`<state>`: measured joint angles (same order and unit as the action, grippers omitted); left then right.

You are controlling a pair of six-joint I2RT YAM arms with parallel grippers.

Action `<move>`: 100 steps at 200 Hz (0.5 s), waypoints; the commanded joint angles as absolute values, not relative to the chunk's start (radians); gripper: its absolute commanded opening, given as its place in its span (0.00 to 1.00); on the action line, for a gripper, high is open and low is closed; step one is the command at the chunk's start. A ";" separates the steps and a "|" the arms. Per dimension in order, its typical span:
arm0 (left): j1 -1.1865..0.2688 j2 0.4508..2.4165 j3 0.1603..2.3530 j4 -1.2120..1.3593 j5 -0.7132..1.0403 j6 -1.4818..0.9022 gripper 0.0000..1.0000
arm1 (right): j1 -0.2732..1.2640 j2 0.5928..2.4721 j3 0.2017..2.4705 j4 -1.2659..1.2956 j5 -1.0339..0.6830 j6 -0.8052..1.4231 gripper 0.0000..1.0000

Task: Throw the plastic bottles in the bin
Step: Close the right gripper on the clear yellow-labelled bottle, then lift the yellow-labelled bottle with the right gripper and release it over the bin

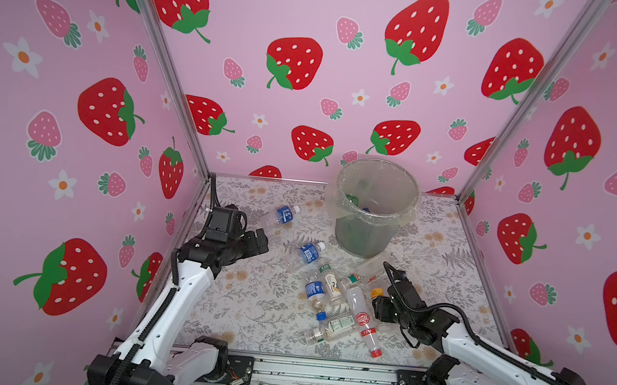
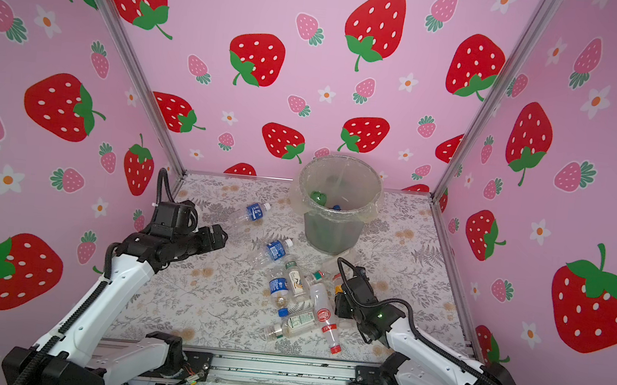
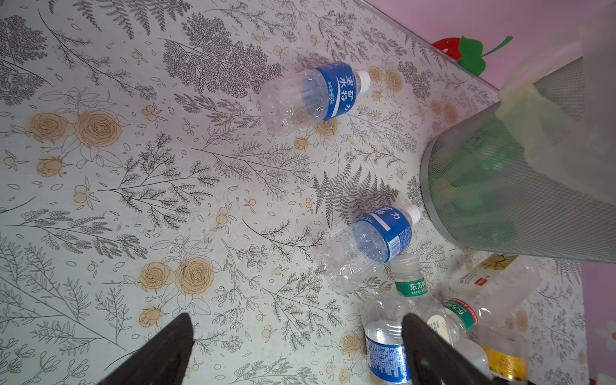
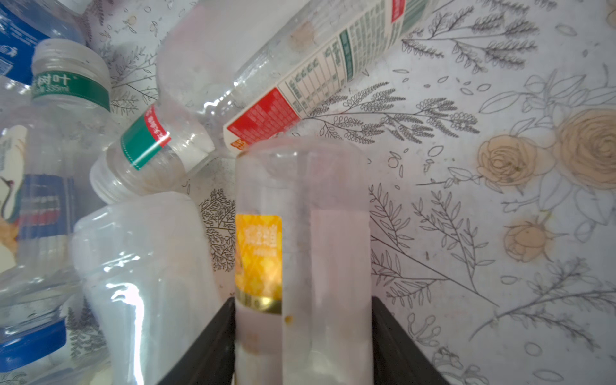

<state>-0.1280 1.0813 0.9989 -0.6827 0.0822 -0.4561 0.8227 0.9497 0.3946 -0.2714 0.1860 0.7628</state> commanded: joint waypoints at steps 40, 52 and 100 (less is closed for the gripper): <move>-0.120 1.081 1.003 -0.708 0.078 -0.449 0.99 | 0.828 0.769 0.434 -0.407 0.265 0.795 0.57; -0.121 1.081 1.004 -0.707 0.077 -0.449 0.99 | 0.828 0.723 0.449 -0.422 0.282 0.795 0.57; -0.121 1.079 1.004 -0.708 0.075 -0.449 0.99 | 0.828 0.545 0.483 -0.426 0.357 0.785 0.55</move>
